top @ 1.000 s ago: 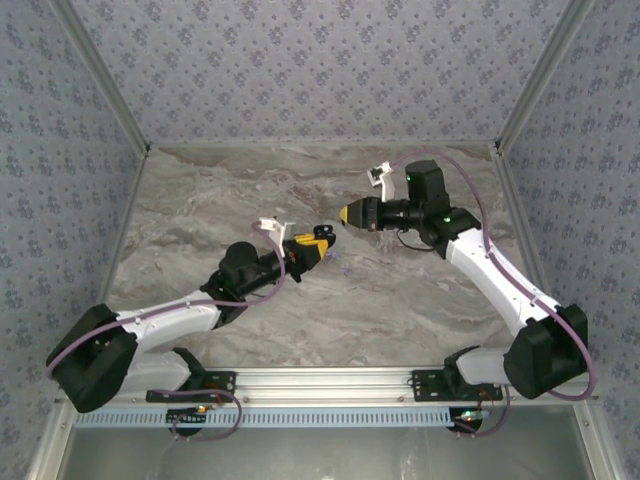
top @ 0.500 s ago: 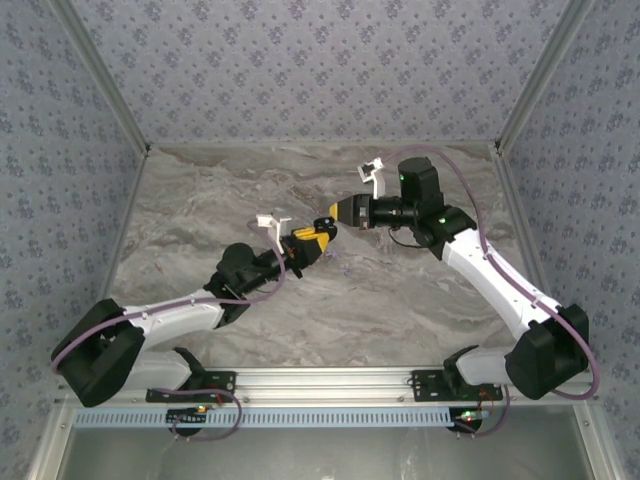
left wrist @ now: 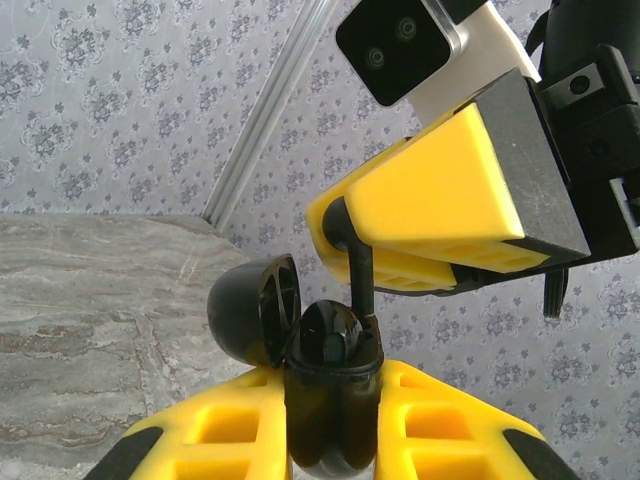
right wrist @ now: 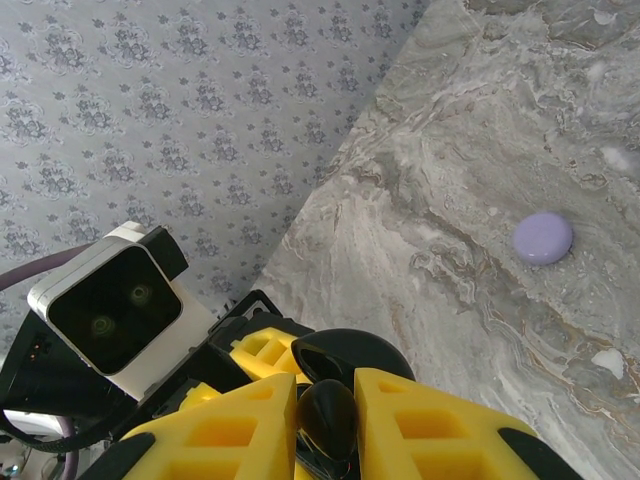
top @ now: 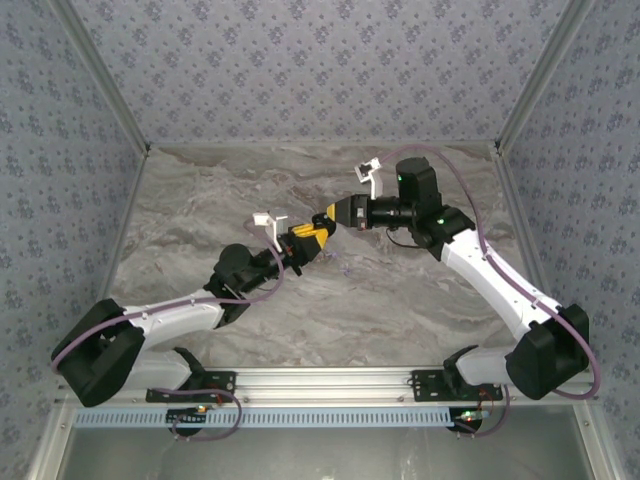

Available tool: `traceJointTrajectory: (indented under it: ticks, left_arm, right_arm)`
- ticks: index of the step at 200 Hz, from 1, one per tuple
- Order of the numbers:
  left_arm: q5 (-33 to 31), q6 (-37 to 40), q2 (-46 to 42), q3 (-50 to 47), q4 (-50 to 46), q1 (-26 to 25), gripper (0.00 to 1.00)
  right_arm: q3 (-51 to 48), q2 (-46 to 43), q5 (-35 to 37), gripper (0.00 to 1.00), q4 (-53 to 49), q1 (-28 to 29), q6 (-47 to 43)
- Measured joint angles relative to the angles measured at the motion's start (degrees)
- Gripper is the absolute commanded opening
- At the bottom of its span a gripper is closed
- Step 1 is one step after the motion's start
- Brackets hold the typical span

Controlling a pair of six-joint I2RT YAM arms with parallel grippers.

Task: Insert the wireless bluetooth earbuds into the charging case

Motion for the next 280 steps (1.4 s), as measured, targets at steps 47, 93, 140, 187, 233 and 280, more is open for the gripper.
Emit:
traceJointTrajectory:
  ticks: [47,93,140,187,233,280]
  left_arm:
    - [0.0,-0.2,0.8,0.0,0.2,0.0,0.09]
    - [0.0,-0.2,0.8,0.0,0.2,0.0,0.09]
    - [0.0,-0.2,0.8,0.0,0.3,0.0,0.09]
    - [0.0,-0.4,0.7,0.0,0.4,0.0,0.09]
    - [0.0,-0.8,0.7,0.0,0.5,0.0,0.09]
    - [-0.2,-0.8,0.7,0.0,0.9,0.0,0.08]
  right_arm:
    - [0.8,0.2,0.4,0.22,-0.1,0.6,0.0]
    - [2.7,0.3,0.6,0.22,0.4,1.0,0.0]
    - [2.7,1.0,1.1,0.22,0.3,1.2,0.0]
    - [2.7,1.1,1.4,0.22,0.3,1.2,0.0]
    - [2.7,1.3,1.5,0.22,0.3,1.2,0.0]
    - [2.7,1.4,1.5,0.22,0.3,1.4,0.0]
